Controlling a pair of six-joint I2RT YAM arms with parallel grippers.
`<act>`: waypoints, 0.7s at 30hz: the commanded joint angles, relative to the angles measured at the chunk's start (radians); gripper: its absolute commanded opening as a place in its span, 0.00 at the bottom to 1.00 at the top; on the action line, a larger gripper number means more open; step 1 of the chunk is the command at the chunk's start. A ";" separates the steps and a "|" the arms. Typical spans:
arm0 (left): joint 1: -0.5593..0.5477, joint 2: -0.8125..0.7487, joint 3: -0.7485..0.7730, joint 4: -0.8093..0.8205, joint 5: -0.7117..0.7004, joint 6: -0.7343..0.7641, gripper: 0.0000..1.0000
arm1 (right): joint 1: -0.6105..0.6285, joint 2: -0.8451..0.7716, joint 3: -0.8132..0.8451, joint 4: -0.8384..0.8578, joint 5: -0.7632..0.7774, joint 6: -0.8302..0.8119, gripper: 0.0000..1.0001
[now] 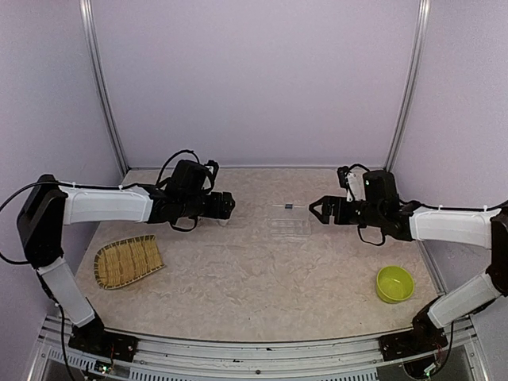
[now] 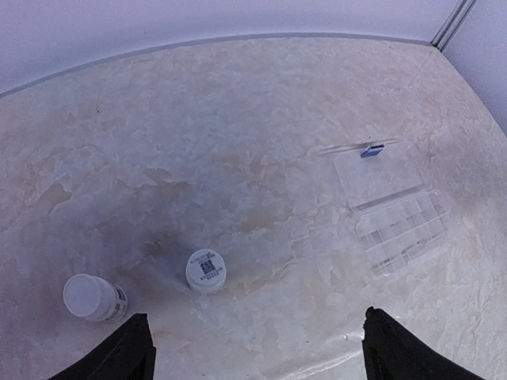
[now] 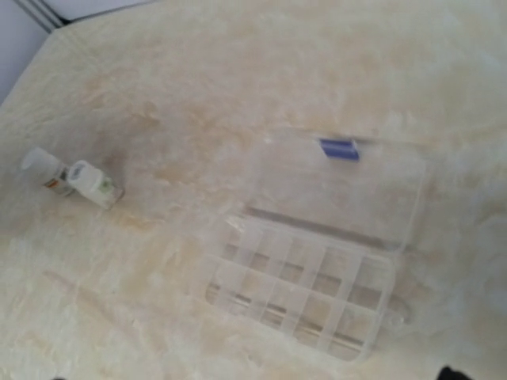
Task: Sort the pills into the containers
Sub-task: Pick up the pill bottle from the center of the board.
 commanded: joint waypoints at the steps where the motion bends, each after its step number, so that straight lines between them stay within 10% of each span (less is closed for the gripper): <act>1: 0.007 0.084 0.083 -0.093 0.029 0.047 0.83 | 0.003 -0.081 -0.009 -0.095 -0.014 -0.103 1.00; 21: 0.051 0.303 0.223 -0.121 -0.008 0.079 0.63 | 0.003 -0.148 -0.075 -0.094 -0.031 -0.114 0.97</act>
